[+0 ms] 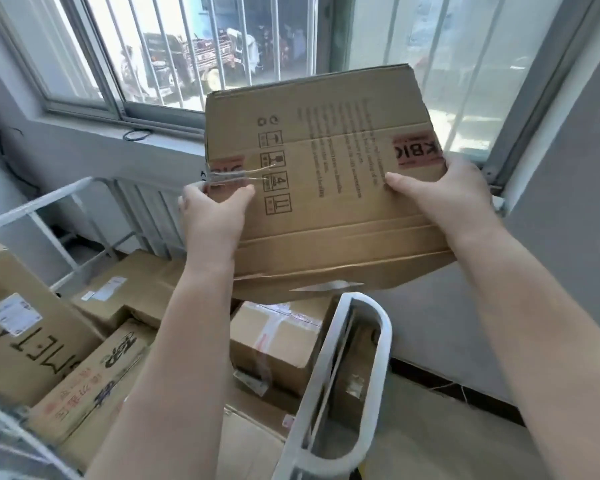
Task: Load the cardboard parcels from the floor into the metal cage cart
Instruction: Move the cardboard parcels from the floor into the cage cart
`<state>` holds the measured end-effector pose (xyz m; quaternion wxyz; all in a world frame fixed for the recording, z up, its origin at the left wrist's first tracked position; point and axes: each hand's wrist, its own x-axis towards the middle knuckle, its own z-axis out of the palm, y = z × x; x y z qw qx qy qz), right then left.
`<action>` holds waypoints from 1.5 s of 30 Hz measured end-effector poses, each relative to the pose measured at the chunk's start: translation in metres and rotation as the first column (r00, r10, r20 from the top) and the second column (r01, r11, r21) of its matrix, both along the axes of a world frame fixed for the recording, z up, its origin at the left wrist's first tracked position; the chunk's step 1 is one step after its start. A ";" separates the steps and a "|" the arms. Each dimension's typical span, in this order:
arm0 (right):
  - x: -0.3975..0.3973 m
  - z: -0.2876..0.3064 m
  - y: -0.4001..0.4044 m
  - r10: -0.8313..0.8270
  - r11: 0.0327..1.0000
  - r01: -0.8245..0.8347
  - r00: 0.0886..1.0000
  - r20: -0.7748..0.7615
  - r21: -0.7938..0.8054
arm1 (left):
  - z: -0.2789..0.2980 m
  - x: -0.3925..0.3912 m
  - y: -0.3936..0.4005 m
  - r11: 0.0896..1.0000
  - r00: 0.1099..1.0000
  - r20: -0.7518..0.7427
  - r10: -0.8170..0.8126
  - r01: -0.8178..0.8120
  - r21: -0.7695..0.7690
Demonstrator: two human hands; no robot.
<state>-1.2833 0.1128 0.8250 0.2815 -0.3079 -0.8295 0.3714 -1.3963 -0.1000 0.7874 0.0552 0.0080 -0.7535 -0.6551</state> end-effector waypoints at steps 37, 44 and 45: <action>-0.206 -0.201 0.117 0.560 0.787 -0.614 0.752 0.348 0.061 | -0.166 0.005 0.147 0.677 0.835 0.188 0.518 -0.265 -0.687; -0.076 -0.234 0.164 0.491 0.866 -0.494 0.812 0.315 -0.077 | -0.178 0.090 0.193 0.742 0.929 0.118 0.352 -0.200 -0.640; -0.059 -0.241 0.171 0.481 0.872 -0.481 0.808 0.339 -0.091 | -0.179 0.104 0.203 0.776 0.944 0.114 0.310 -0.182 -0.603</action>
